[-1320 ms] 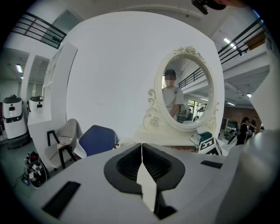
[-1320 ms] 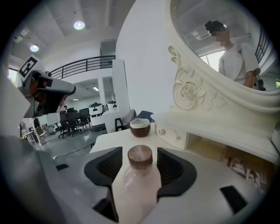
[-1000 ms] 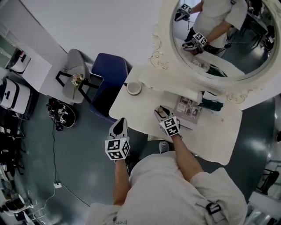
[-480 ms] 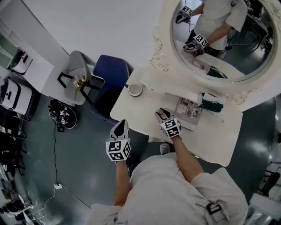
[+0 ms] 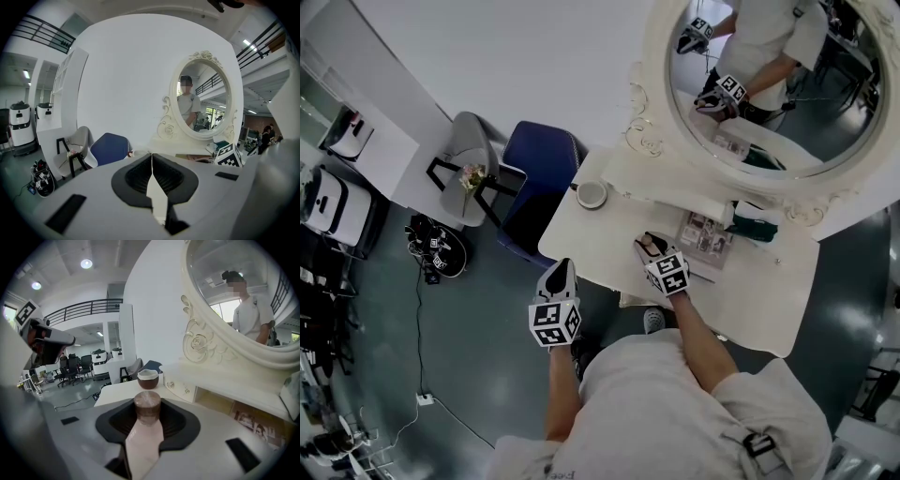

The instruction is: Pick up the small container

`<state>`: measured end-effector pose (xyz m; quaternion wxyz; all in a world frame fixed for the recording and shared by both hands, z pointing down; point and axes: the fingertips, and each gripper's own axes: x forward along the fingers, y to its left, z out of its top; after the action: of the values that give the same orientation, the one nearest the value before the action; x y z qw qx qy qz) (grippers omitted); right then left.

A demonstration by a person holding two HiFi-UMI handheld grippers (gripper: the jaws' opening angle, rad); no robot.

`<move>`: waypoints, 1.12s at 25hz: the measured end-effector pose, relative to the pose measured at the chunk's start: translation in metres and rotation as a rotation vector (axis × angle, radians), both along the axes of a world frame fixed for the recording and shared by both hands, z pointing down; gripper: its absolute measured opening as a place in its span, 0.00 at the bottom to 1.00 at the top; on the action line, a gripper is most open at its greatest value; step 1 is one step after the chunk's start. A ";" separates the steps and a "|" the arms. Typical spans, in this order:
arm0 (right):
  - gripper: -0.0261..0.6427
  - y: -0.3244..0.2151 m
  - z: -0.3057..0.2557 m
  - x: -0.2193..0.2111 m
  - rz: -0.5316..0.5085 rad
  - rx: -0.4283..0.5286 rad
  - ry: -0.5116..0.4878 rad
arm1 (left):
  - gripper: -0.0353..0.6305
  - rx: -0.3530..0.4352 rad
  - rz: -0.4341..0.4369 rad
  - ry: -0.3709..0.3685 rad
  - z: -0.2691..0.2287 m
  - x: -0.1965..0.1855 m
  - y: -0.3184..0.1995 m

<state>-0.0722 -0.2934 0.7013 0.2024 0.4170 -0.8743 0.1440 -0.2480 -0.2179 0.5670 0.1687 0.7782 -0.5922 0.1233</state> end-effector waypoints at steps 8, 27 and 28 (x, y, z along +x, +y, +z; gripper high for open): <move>0.25 -0.005 -0.040 -0.011 -0.038 0.042 -0.007 | 0.10 0.025 -0.033 0.001 -0.010 -0.010 0.006; 0.25 -0.003 -0.156 -0.038 -0.087 0.209 -0.016 | 0.10 0.043 -0.046 0.035 -0.021 -0.015 0.004; 0.25 -0.002 -0.159 -0.038 -0.090 0.212 -0.021 | 0.10 0.038 -0.049 0.034 -0.020 -0.016 0.004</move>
<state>-0.1104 -0.2958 0.5428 0.1540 0.3950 -0.9045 0.0460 -0.2639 -0.2138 0.5470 0.1670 0.7685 -0.6104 0.0944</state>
